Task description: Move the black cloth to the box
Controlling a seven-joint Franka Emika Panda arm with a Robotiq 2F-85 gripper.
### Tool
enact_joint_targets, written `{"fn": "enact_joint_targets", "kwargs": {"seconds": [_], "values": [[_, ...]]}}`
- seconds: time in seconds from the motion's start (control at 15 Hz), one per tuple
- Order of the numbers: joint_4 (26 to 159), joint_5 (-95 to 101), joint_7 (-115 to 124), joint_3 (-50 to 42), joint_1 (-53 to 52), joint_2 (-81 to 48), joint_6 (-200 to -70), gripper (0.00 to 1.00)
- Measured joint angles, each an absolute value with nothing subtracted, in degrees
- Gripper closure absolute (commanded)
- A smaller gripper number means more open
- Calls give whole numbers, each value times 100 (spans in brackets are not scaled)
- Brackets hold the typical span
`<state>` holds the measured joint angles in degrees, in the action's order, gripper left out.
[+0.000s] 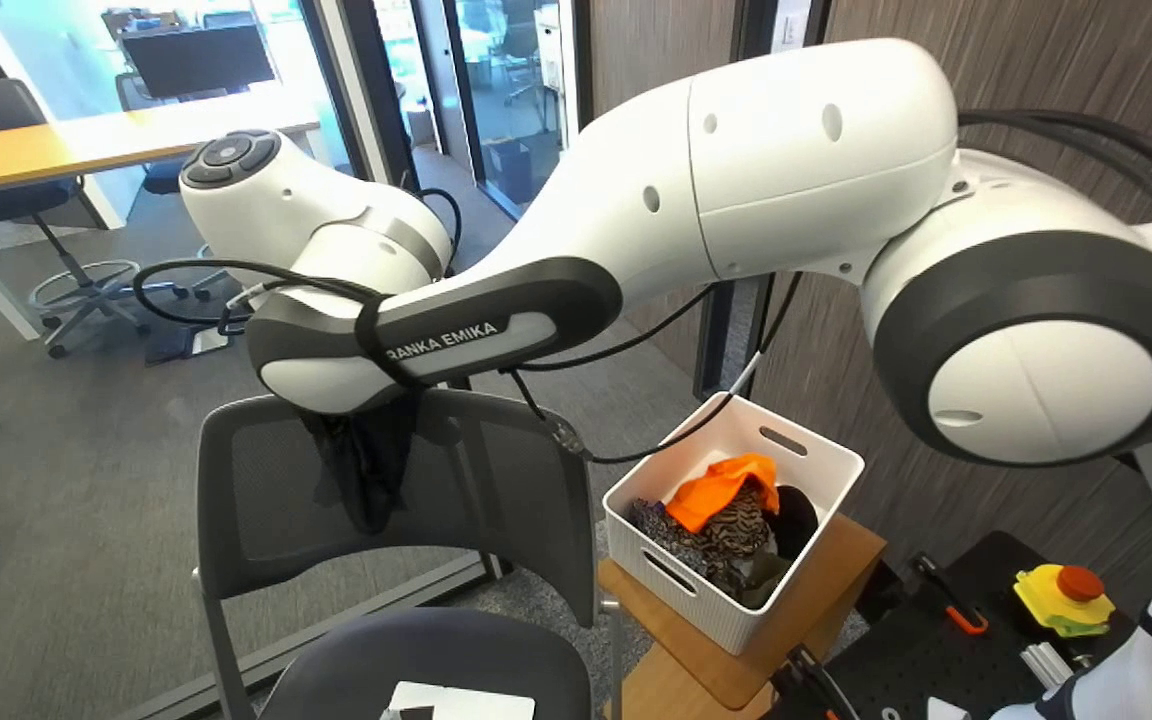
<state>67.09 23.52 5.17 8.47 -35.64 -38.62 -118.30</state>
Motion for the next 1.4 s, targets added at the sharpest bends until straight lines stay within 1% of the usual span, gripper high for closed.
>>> {"fn": "enact_joint_targets", "kwargs": {"seconds": [0.07,0.27,0.4,0.53,0.93,1.0,1.07,1.13,1.2,1.4], "values": [[6614,2340,517,848,-3600,-3904,-11732,50],[6400,2334,528,837,-3702,-3966,-11430,71],[6274,2329,527,821,-3716,-3989,-11234,74],[6189,2328,528,821,-3717,-3989,-11004,84],[6127,2257,623,821,-3686,-3853,-10191,89],[6129,2211,644,821,-3667,-3796,-10043,92],[6128,2198,677,820,-3641,-3695,-9915,98],[6128,2197,730,815,-3603,-3543,-9793,100],[6134,2197,781,805,-3555,-3370,-9673,95],[6223,2161,898,787,-3342,-2752,-9341,94]]}}
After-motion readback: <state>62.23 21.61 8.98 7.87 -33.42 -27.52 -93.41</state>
